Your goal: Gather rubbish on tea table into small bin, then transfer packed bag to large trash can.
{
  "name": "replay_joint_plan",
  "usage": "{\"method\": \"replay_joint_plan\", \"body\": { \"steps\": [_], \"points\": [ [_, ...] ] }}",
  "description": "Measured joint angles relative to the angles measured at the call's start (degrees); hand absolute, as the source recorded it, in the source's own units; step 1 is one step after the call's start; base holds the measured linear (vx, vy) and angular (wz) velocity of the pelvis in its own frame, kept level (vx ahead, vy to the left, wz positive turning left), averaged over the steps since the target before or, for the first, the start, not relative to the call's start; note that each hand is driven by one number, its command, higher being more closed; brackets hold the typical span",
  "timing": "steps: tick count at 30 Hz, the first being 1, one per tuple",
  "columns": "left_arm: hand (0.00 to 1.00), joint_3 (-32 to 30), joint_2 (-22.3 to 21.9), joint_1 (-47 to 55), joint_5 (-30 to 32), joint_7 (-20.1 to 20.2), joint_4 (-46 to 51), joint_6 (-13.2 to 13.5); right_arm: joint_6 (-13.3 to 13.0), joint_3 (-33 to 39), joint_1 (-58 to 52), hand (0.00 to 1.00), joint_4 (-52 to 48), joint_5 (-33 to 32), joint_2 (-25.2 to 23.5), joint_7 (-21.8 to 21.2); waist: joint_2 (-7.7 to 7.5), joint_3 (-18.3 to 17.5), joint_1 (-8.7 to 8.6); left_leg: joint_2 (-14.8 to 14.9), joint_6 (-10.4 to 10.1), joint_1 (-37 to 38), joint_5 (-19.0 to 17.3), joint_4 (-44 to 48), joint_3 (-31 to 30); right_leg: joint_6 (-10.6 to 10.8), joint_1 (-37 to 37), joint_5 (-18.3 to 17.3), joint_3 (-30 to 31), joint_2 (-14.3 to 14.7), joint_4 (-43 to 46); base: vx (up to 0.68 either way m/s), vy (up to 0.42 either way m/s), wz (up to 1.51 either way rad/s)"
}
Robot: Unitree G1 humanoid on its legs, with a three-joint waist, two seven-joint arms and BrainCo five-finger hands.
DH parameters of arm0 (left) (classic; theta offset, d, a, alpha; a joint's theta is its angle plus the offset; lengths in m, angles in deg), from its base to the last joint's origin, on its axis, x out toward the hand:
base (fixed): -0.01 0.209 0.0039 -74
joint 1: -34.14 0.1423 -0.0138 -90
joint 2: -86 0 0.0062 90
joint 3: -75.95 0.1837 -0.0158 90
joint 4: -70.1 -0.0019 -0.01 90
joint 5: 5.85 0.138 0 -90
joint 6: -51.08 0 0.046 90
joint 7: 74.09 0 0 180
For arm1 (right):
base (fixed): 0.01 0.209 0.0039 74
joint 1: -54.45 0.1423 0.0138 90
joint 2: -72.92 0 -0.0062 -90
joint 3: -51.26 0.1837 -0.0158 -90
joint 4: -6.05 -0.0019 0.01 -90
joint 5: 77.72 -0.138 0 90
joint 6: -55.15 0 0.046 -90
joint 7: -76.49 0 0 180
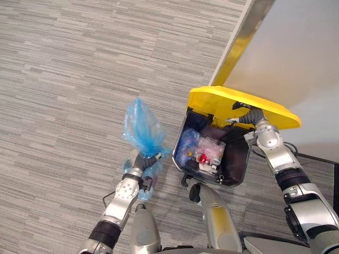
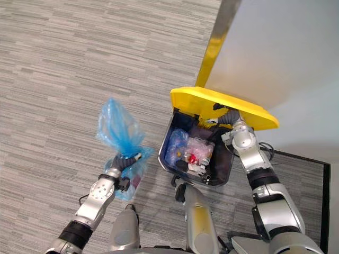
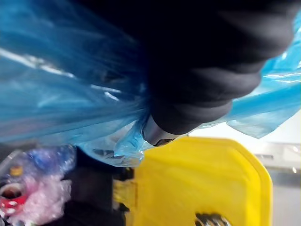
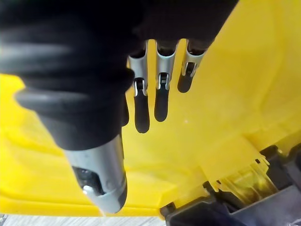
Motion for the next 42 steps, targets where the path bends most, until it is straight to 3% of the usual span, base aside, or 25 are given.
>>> {"method": "replay_joint_plan", "body": {
  "steps": [7, 12, 16, 18, 19, 20, 21, 23, 25, 26, 30, 33, 34, 42],
  "points": [
    [1.0, 11.15, -5.49, -13.21, -0.39, -0.3, 0.86, 0.18, 1.69, -6.11, 7.23, 0.0, 1.77, 1.95, 0.02, -1.04, -0.91, 0.51, -0.54, -0.01, -0.57, 0.08, -0.99, 2.34, 2.4, -0.06, 0.29, 2.3, 2.41, 1.39, -2.17, -0.08, 0.004, -0.18],
    [1.0, 13.39, -8.4, -22.0, 0.49, -2.08, -5.67, 0.41, 2.42, -10.16, 12.45, 0.0, 3.1, 1.95, -0.46, -1.65, -2.98, 1.97, -1.8, -0.18, -0.41, -0.13, -1.86, 4.6, 4.03, -0.76, 0.3, 4.06, 4.02, 1.99, -3.2, -0.09, 0.002, -0.19],
    [1.0, 13.46, -9.03, -27.52, 2.36, -3.83, -11.46, -0.04, 2.39, -11.35, 17.59, 0.0, 3.08, 1.95, -0.49, -2.33, -3.49, 4.39, -3.16, -0.03, -0.64, -1.89, -2.95, 7.66, 4.62, -0.79, -0.21, 5.64, 4.84, 2.61, -4.36, -0.09, -0.007, -0.17],
    [1.0, 13.49, -9.31, -30.42, 2.64, -4.32, -15.47, -0.28, 2.17, -11.71, 20.44, 0.0, 2.9, 1.95, -0.49, -2.33, -4.16, 4.87, -3.2, 0.2, -0.66, -3.92, -2.99, 8.27, 5.2, -0.13, -1.65, 5.94, 4.51, 2.83, -5.99, -0.08, -0.066, -0.26],
    [1.0, 13.44, -9.47, -32.72, 3.34, -5.02, -18.34, -0.43, 1.98, -11.86, 22.53, 0.0, 2.64, 1.94, -0.44, -2.32, -3.34, 5.99, -2.76, 1.82, -0.43, -5.04, -3.0, 7.92, 4.89, 4.72, -3.08, 1.43, 2.84, 2.86, -4.22, -0.08, -0.127, -0.22],
    [1.0, 13.26, -9.47, -34.03, 3.73, -5.14, -19.85, -0.46, 1.95, -11.95, 23.78, 0.0, 2.61, 1.93, -0.36, -2.28, -3.08, 6.94, -2.95, 2.61, -0.45, -5.48, -2.99, 8.21, 5.22, -0.57, -5.73, 1.47, 4.14, 2.29, 2.1, -0.04, -0.153, 0.36],
    [1.0, 12.66, -9.68, -35.32, 4.69, -5.23, -22.0, -0.82, 1.8, -12.18, 25.07, 0.0, 2.42, 1.9, -0.27, -2.15, -4.37, 7.65, -5.3, 1.35, -1.35, -7.6, -2.71, 10.34, 3.97, -5.69, -8.15, 2.75, 13.87, 1.73, 9.74, 0.02, -0.118, 0.43],
    [1.0, 11.95, -9.69, -36.72, 4.74, -5.61, -23.87, -1.38, 1.47, -12.4, 26.87, 0.0, 2.34, 1.85, -0.49, -2.22, -3.92, 7.93, -4.03, 1.89, -1.54, -10.63, -2.96, 12.4, 3.89, -4.11, -9.99, 3.8, 13.17, 3.29, 6.86, 0.04, -0.115, -0.04],
    [1.0, 12.02, -9.26, -39.89, 4.77, -5.26, -29.26, -2.59, 1.17, -12.58, 27.49, 0.0, 2.32, 1.78, -0.45, -2.14, -4.49, 8.43, -5.02, 1.89, 0.38, -13.56, -3.7, 14.26, 5.06, -4.43, -10.85, 6.29, 11.61, 3.96, 3.91, 0.01, -0.028, -0.1],
    [1.0, 12.05, -9.35, -39.89, 4.79, -5.27, -29.78, -2.63, 1.15, -12.93, 27.52, 0.0, 2.28, 1.66, -0.3, -2.11, -4.55, 8.51, -5.13, 1.98, 0.39, -13.86, -3.75, 14.42, 5.09, -4.54, -11.08, 6.38, 11.63, 4.11, 3.71, 0.0, 0.0, 0.0],
    [1.0, 9.99, -9.52, -41.52, 6.1, -5.27, -33.5, -2.76, 1.16, -14.95, 27.64, 0.0, -1.64, 0.63, 0.23, -0.71, -4.46, 8.55, -6.21, 3.36, -1.01, -17.98, -4.57, 17.6, 6.67, -4.05, -12.75, 8.66, 11.77, 4.6, 1.97, -0.04, 0.02, -0.13],
    [1.0, 7.15, -10.25, -42.11, 8.32, -5.39, -34.02, -2.96, 0.61, -15.12, 27.08, 0.0, -7.77, -0.49, 0.06, -0.43, -4.47, 8.55, -5.67, 3.91, -1.74, -21.18, -5.0, 19.55, 7.6, -3.01, -14.44, 11.04, 11.82, 4.47, -0.38, -0.07, 0.033, -0.19],
    [0.0, 6.55, -10.6, -42.24, 8.82, -5.45, -34.28, -2.97, 0.43, -15.12, 26.54, 0.0, -9.16, -0.57, 0.06, -0.42, -4.47, 8.55, -5.51, 3.93, -1.74, -21.68, -5.0, 19.73, 7.55, -2.98, -14.67, 11.21, 11.78, 4.44, -0.63, -0.05, 0.015, -0.02],
    [0.0, 3.88, -11.59, -44.12, 14.31, -6.38, -34.49, -5.16, -0.5, -17.09, 23.87, 0.0, -15.37, -0.75, -2.61, -0.38, -4.48, 8.54, -4.47, 5.42, -1.77, -24.42, -4.97, 20.24, 7.78, -3.81, -16.45, 11.57, 10.57, 4.67, -1.29, 0.02, -0.029, 0.02]
  ]
}}
